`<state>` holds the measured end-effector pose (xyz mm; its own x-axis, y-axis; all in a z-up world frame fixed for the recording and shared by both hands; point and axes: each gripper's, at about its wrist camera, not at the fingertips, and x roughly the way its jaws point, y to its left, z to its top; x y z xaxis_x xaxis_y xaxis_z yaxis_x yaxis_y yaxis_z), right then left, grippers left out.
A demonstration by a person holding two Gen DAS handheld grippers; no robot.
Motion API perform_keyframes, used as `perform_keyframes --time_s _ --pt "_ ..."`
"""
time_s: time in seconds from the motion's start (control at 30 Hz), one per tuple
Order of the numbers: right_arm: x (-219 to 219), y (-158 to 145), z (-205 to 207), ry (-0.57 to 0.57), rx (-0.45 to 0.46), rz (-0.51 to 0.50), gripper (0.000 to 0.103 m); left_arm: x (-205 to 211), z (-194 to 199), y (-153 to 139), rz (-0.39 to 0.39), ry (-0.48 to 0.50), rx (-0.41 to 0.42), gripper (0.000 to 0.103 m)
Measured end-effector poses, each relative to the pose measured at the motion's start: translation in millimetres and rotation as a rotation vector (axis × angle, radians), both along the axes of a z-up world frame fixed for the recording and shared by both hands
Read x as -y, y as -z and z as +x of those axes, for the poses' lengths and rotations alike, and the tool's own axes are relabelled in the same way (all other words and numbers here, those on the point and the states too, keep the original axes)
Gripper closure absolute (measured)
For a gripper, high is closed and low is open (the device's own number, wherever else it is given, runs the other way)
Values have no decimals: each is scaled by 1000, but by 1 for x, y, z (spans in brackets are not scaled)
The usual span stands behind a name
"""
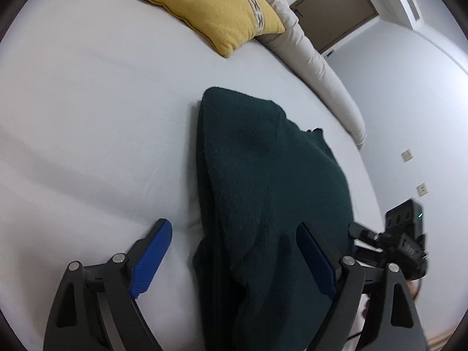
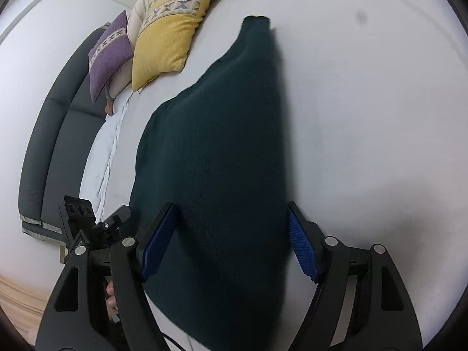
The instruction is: Fold small clothes
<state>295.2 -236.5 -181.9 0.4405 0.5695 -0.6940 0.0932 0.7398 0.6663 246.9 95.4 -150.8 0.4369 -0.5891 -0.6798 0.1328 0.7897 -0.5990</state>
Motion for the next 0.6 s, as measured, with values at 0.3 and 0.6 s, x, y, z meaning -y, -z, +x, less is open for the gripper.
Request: perform_keyframes --time_s 0.3,0.6 --pt "-22 -20 -9 -23 32 -158 60 0 8 8 -55 29 -53 64" --pt "-23 -56 -34 -13 120 -184 68 -4 -10 -13 -103 45 -33 76"
